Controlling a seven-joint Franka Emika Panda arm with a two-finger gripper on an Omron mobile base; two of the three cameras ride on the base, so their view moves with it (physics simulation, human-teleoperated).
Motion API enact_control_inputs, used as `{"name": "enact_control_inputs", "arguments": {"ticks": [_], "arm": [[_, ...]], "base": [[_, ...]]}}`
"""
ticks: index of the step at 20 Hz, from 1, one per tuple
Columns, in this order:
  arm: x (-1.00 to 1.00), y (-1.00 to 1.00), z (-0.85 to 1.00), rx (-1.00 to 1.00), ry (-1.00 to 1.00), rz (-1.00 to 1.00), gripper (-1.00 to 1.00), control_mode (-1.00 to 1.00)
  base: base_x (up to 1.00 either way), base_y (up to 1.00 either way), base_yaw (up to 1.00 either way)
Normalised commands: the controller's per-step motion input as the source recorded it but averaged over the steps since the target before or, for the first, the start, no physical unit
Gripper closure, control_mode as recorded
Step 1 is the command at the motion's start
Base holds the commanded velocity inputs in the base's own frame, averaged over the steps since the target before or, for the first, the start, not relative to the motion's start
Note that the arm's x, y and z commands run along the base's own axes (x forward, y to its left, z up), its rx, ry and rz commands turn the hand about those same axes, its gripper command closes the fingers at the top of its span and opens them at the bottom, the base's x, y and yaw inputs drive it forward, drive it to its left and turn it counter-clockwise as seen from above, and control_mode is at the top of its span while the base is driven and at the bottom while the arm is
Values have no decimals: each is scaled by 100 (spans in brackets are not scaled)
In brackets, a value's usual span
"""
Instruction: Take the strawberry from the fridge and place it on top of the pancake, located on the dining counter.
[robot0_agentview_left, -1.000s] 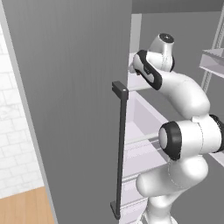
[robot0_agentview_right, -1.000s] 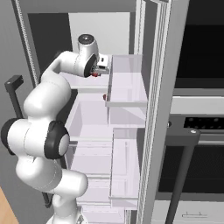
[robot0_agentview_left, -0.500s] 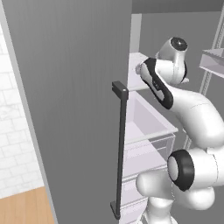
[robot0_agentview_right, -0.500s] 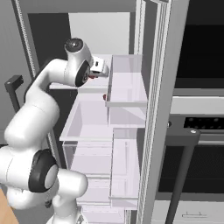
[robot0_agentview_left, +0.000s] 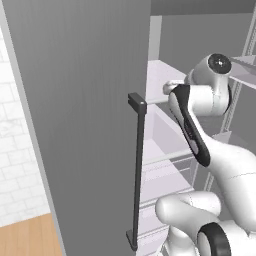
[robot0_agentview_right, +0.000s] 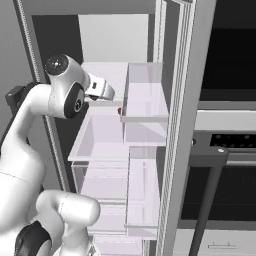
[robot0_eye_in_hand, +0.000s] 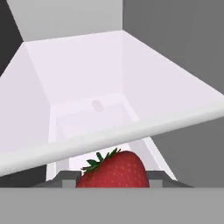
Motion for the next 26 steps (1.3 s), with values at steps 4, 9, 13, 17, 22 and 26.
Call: {"name": "enact_control_inputs", "arguments": {"ticks": [4,9,13,17,22,26], "arm": [[-100,6,0,0,0,0,100,-100],[-100,13,-16,0,1,0,100,-100],[-100,21,-14,0,12,0,100,-100],[-100,18,-11,0,18,1,100,-100],[-65,3,-42,0,19,4,100,-100],[-3,0,-28,0,19,3,100,-100]], "base": [[0,0,0],[0,0,0],[0,0,0],[0,0,0],[0,0,0],[0,0,0]]}}
